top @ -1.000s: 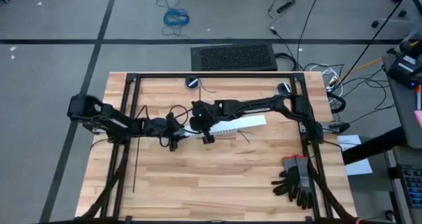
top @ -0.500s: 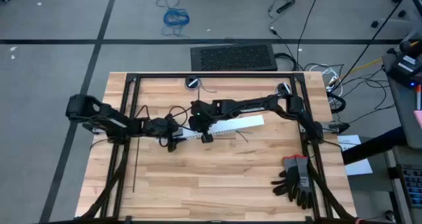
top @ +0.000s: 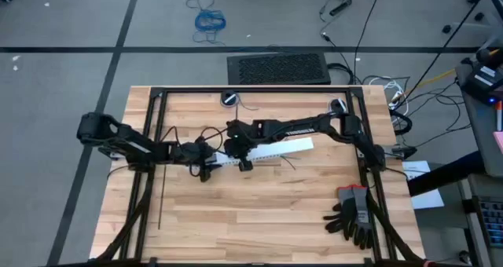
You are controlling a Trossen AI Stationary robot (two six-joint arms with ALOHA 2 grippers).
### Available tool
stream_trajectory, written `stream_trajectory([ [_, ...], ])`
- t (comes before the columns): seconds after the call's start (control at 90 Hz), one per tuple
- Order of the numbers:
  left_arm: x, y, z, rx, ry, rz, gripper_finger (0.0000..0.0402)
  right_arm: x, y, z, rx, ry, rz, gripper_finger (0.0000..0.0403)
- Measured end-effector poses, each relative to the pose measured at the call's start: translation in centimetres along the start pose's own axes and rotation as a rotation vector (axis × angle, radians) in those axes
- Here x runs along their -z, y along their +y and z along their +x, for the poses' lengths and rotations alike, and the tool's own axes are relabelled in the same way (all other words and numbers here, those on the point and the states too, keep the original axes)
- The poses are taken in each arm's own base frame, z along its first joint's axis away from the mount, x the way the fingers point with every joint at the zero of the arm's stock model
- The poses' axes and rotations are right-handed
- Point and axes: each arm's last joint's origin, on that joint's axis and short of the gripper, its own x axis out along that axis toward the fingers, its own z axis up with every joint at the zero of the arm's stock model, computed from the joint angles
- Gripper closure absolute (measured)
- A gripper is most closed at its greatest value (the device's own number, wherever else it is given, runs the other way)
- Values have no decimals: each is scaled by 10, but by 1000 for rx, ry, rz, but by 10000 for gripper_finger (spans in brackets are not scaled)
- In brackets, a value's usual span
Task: Ziptie cables
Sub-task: Close the cable duct
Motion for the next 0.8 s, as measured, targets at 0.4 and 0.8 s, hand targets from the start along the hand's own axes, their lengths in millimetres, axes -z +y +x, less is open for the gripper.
stream_trajectory([
  [0.4, -2, -2, 1, 58, -3, -3, 132, 8, -1, 23, -50, -52, 28, 403],
  [0.8, -21, -5, -11, 126, 13, -9, 112, 9, 1, 23, -64, -43, 33, 403],
])
